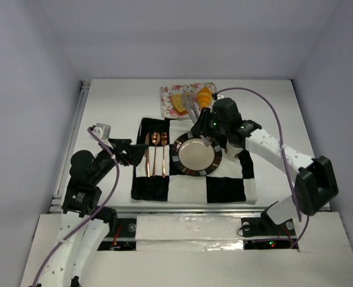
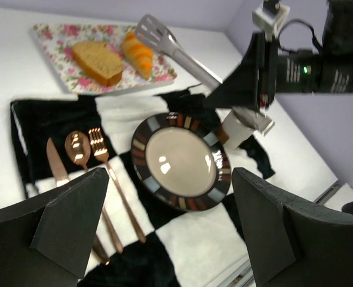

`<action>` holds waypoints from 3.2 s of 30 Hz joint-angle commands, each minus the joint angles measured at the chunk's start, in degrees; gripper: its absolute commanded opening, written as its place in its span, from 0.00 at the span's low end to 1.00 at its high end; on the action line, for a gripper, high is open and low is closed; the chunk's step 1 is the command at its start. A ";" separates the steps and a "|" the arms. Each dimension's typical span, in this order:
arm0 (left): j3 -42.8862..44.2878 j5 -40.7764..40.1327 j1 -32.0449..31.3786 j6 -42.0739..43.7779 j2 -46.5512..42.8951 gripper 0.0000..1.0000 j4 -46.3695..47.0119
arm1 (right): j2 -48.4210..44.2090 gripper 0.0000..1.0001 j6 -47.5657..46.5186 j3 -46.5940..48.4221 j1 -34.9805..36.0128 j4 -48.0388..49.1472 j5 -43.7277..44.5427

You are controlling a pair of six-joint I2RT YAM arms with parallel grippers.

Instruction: Place the bread

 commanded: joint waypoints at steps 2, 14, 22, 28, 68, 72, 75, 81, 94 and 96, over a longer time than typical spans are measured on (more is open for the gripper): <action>-1.01 -2.11 -0.19 2.64 -2.61 0.82 -0.69 | 6.83 0.43 -4.36 8.65 -3.60 -6.66 0.07; -1.36 -3.52 -2.56 2.64 -5.16 0.82 -1.21 | 24.85 0.45 -4.81 23.35 -7.91 -11.25 -2.57; -1.45 -3.61 -2.56 2.56 -5.25 0.82 -1.21 | 31.27 0.45 -4.19 27.75 -9.06 -11.60 -4.16; -1.36 -3.79 -2.56 2.56 -5.17 0.81 -1.21 | 31.72 0.45 -3.31 27.40 -9.59 -10.54 -3.02; -1.45 -4.05 -2.56 2.56 -4.55 0.80 -1.21 | 18.02 0.18 2.84 11.15 -10.64 6.32 -10.48; -1.45 -3.96 -2.56 2.56 -4.55 0.79 -1.30 | 9.41 0.18 2.49 2.46 -10.64 6.69 -12.41; -1.45 -3.88 -2.56 2.56 -4.46 0.79 -1.30 | 0.63 0.18 2.31 -10.34 -9.24 7.12 -13.38; -1.45 -3.61 -2.56 2.56 -3.85 0.79 -1.21 | -19.39 0.19 5.47 -26.28 -5.81 5.02 -13.73; -1.63 -3.87 -2.56 2.20 -3.58 0.78 -1.04 | -30.16 0.21 12.42 -34.83 5.27 0.80 -13.03; -1.63 -3.87 -2.56 2.20 -3.49 0.78 -1.04 | -30.16 0.30 12.25 -33.60 5.80 -0.34 -11.46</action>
